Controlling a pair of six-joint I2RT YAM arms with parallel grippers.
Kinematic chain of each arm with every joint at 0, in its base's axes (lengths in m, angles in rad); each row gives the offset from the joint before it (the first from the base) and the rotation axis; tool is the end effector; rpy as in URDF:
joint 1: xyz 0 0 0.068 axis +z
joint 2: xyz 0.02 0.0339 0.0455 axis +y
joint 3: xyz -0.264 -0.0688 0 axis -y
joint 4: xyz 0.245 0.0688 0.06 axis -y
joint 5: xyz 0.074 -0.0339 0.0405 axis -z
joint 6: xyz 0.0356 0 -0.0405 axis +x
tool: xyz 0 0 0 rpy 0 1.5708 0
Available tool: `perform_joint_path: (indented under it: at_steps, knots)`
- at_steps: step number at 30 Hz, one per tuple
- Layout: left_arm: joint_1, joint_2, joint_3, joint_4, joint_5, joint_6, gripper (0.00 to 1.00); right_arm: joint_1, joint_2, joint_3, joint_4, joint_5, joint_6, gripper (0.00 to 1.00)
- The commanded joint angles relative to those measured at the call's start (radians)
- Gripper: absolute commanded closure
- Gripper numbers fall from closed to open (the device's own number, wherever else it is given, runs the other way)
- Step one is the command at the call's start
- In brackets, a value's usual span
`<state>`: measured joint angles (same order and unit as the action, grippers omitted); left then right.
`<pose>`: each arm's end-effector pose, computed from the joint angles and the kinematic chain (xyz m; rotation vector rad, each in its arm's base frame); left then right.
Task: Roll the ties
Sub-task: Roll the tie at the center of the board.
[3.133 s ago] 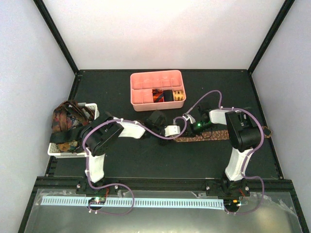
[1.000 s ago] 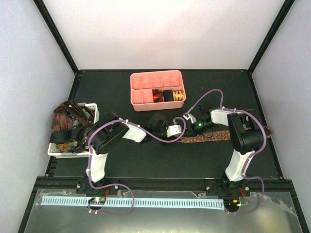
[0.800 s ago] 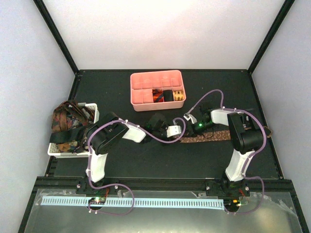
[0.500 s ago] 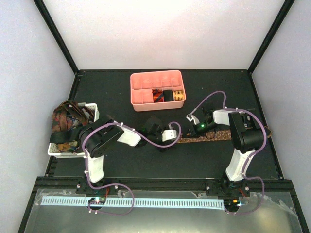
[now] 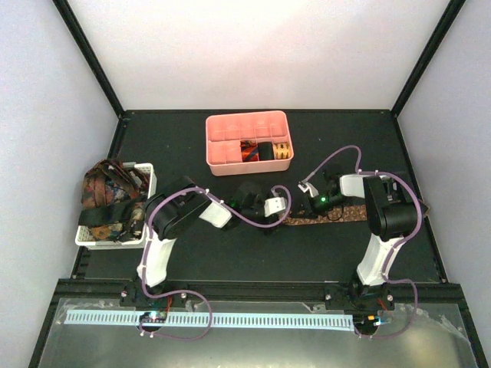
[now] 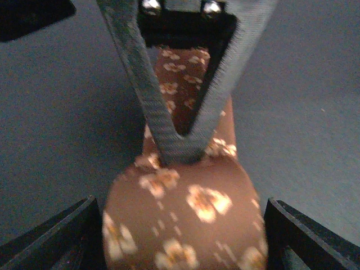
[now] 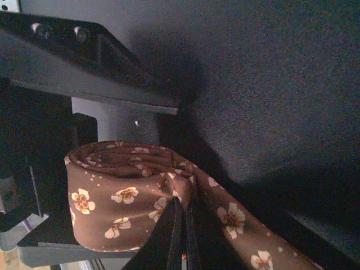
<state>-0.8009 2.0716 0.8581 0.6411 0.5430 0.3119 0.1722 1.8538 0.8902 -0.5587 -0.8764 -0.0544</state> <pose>0.2488 -0.2831 0.0799 1.4121 1.6527 -0.8642 0.2785 0.0762 0.1034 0.3530 -2.8166 -1.3318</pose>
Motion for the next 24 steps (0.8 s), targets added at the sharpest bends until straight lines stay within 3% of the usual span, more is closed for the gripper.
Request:
perform_joint_path:
  at_steps: [1, 5, 10, 14, 19, 24]
  knots:
    - [-0.009, 0.057, 0.043, -0.023, 0.015, -0.031, 0.12, -0.004, 0.014, -0.023, 0.006, 0.019, -0.016, 0.98]
    - [-0.013, 0.062, 0.066, -0.141, -0.004, 0.024, 0.24, -0.002, 0.004, -0.025, 0.013, -0.006, -0.017, 0.98]
    - [-0.015, 0.027, 0.068, -0.297, -0.121, 0.085, 0.55, 0.003, -0.020, -0.021, 0.025, -0.074, -0.012, 0.98]
    - [-0.015, -0.025, 0.035, -0.340, -0.131, 0.127, 0.64, 0.017, -0.032, -0.009, 0.011, -0.104, -0.013, 0.98]
    - [-0.014, -0.066, 0.002, -0.359, -0.115, 0.150, 0.65, 0.019, -0.004, 0.003, 0.000, -0.023, -0.012, 0.98]
    - [-0.002, -0.103, -0.044, -0.284, -0.060, 0.124, 0.33, 0.020, 0.044, -0.008, 0.016, 0.050, -0.001, 0.98]
